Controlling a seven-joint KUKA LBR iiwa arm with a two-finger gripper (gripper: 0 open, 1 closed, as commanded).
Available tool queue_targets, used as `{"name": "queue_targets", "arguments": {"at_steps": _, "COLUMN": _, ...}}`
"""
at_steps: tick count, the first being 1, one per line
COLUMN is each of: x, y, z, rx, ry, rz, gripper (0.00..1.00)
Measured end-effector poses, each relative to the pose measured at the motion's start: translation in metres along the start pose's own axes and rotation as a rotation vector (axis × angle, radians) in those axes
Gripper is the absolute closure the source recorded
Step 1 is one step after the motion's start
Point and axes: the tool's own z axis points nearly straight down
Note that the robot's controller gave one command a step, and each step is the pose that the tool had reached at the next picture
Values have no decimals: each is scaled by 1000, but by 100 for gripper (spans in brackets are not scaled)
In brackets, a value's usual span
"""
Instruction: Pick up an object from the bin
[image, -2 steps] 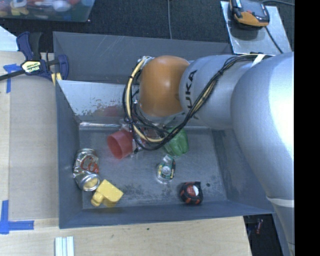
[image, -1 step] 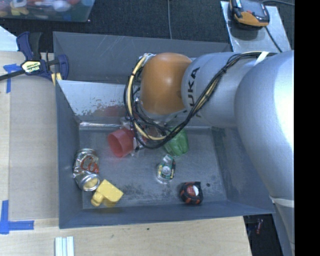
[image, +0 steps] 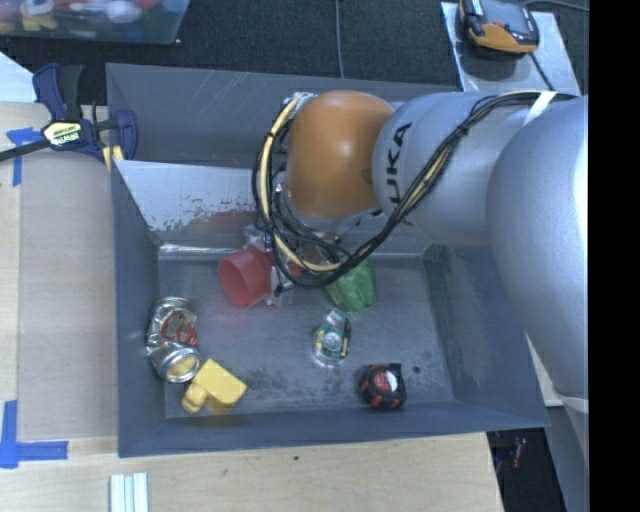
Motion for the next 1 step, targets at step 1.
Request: {"name": "queue_targets", "arguments": {"at_steps": 1, "x": -1, "y": 0, "z": -29, "rx": 0, "ry": -2, "rz": 2, "gripper": 100}}
